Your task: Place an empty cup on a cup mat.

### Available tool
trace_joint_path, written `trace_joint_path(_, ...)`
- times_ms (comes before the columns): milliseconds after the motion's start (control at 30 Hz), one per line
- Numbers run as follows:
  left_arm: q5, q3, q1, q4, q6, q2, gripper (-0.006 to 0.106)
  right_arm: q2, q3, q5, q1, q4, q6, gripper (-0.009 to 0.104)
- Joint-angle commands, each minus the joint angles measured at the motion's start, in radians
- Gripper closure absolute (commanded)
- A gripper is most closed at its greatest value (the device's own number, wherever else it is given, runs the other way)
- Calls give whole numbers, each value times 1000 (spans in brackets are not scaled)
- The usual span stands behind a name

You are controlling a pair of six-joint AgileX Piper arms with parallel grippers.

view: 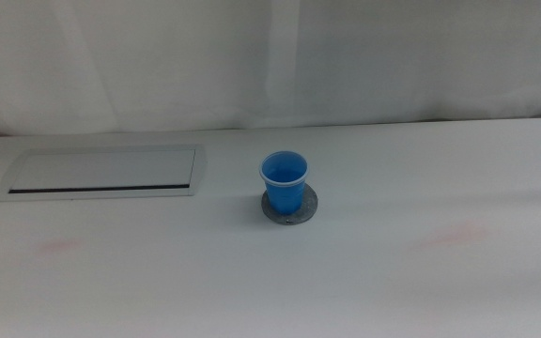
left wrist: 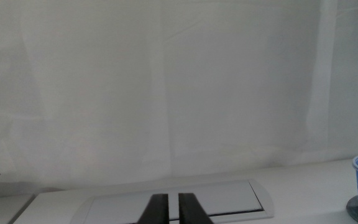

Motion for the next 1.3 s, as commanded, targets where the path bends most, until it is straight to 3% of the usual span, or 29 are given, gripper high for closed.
trace_joint_path(0,-9,39,2,-7,-5,-11,103,-127,161,-103,-50,10,2,98)
trace_joint_path(300,-9,39,2,-7,-5,-11,103,-620,641,-383,-88,-31,6,98)
trace_joint_path(433,-9,39,2,-7,-5,-11,103,-836,792,-370,-88,-23,6,98)
trace_joint_path(667,-9,39,2,-7,-5,-11,103,-1232,978,-321,-88,54,6,98)
trace_joint_path(933,-9,39,2,-7,-5,-11,103,-1406,1219,-352,-88,78,6,98)
trace_joint_path(1133,-9,39,2,-7,-5,-11,103,-1393,1437,-590,-88,74,18,98)
trace_joint_path(1267,-9,39,2,-7,-5,-11,103,-1387,1543,-920,-88,65,80,98)
